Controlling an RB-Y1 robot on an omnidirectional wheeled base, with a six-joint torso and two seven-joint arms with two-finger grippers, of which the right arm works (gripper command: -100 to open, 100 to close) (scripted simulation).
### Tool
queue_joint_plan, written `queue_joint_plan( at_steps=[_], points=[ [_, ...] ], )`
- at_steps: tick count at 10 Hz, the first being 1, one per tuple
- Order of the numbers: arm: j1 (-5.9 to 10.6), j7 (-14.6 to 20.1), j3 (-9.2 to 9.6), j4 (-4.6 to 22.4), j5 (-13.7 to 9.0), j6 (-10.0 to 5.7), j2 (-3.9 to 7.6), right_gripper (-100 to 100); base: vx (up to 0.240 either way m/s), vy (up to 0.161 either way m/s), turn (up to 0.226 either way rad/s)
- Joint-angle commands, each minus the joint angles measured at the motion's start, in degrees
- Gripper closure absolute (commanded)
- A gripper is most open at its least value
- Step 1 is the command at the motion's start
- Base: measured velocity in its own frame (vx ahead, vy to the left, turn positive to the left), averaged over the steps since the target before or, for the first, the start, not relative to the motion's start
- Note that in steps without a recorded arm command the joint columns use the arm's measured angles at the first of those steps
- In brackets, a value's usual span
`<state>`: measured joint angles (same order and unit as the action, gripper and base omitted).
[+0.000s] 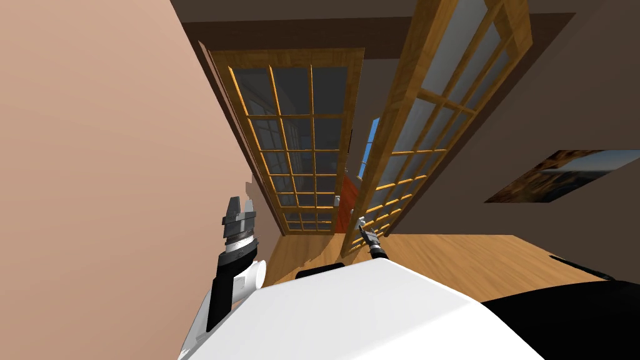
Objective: Pull the door open
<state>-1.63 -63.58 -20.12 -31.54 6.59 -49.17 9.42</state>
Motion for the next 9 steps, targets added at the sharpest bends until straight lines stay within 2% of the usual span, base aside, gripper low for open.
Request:
queue_joint_plan(
  at_steps=[1,4,9],
  points=[
    [-1.87,0.7,-0.69,-2.4,-0.5,1.88,0.35,100,-0.065,-0.008,-0.014],
    [-2.87,5.3,-0.78,-2.3,-1.8,1.85,0.95,100,-0.096,-0.011,0.027],
    [-2.87,5.3,-0.78,-2.3,-1.8,1.85,0.95,100,-0.018,-0.006,-0.009]
  ],
)
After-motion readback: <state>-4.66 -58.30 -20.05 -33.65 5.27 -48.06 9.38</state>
